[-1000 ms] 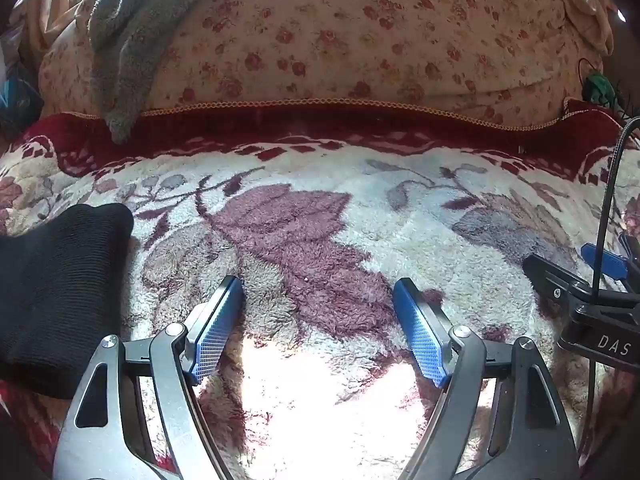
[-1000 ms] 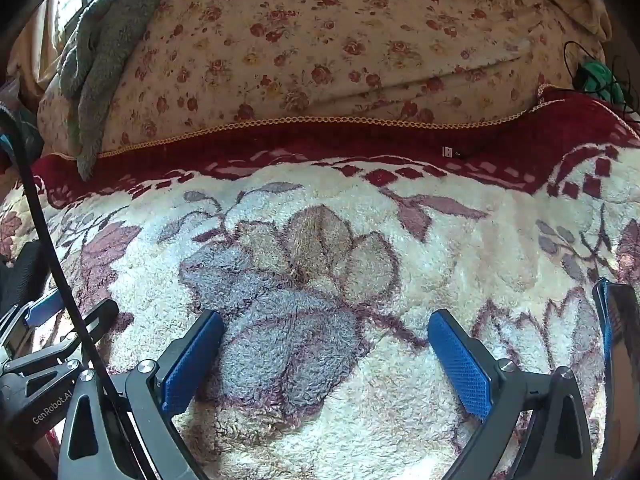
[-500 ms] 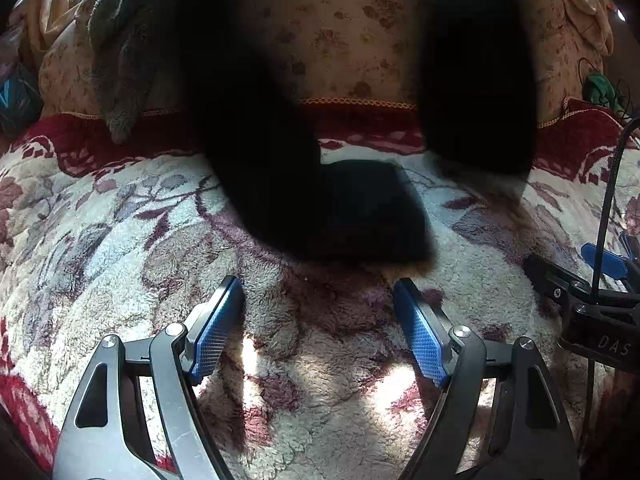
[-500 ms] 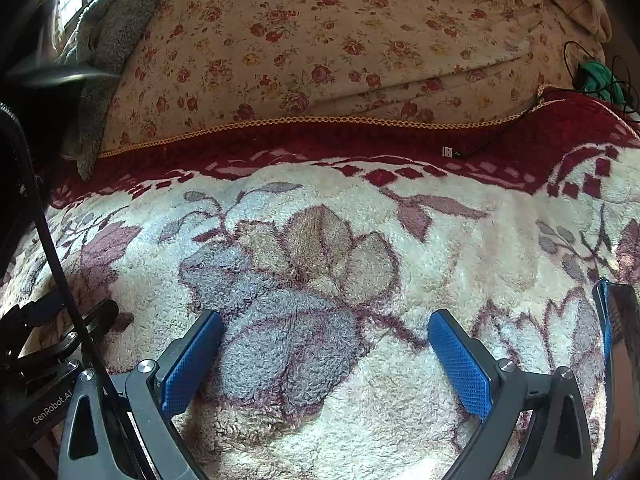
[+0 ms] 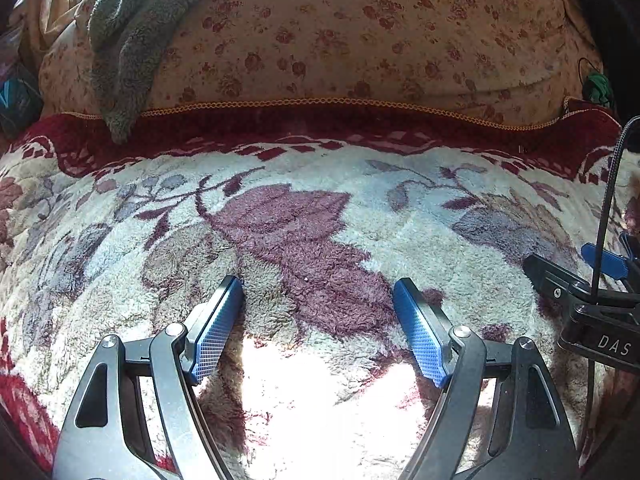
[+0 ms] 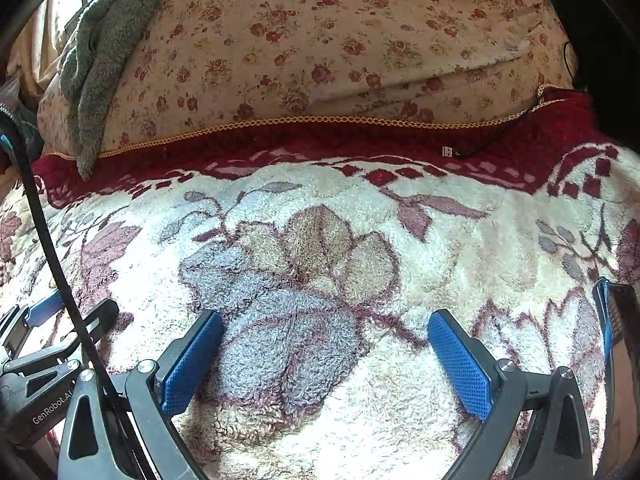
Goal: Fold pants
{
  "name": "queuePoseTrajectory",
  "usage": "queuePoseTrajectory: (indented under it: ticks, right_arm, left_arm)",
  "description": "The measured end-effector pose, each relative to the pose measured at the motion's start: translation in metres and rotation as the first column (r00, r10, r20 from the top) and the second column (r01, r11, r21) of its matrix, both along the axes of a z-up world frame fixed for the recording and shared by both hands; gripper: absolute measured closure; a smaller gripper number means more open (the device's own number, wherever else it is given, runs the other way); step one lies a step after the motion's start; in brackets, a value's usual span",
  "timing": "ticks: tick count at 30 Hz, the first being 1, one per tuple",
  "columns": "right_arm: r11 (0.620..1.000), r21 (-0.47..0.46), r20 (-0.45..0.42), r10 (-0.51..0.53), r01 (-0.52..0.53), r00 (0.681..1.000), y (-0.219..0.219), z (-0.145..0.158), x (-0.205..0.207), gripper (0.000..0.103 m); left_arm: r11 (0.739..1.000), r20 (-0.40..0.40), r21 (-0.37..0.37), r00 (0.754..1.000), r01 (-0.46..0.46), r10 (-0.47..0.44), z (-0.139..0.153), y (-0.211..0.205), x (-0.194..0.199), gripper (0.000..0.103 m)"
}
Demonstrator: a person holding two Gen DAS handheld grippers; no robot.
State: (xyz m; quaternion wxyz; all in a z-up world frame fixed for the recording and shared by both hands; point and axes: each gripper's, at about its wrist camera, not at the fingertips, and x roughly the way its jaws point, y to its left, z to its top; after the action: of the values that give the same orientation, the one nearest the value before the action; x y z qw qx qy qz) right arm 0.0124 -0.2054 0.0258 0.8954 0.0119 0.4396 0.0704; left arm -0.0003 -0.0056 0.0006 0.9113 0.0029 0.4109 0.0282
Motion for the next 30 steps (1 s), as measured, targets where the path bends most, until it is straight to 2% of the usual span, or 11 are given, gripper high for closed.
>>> queuePoseTrajectory:
  ticks: [30]
  right_arm:
    - [1.0,0.0,-0.001,0.0,0.0,1.0,0.0008,-0.001,-0.0002,0.001]
  left_arm:
    - [1.0,-0.007,0.008,1.0,-0.002,0.002,-0.0014,0.0011,0.0002,0.024]
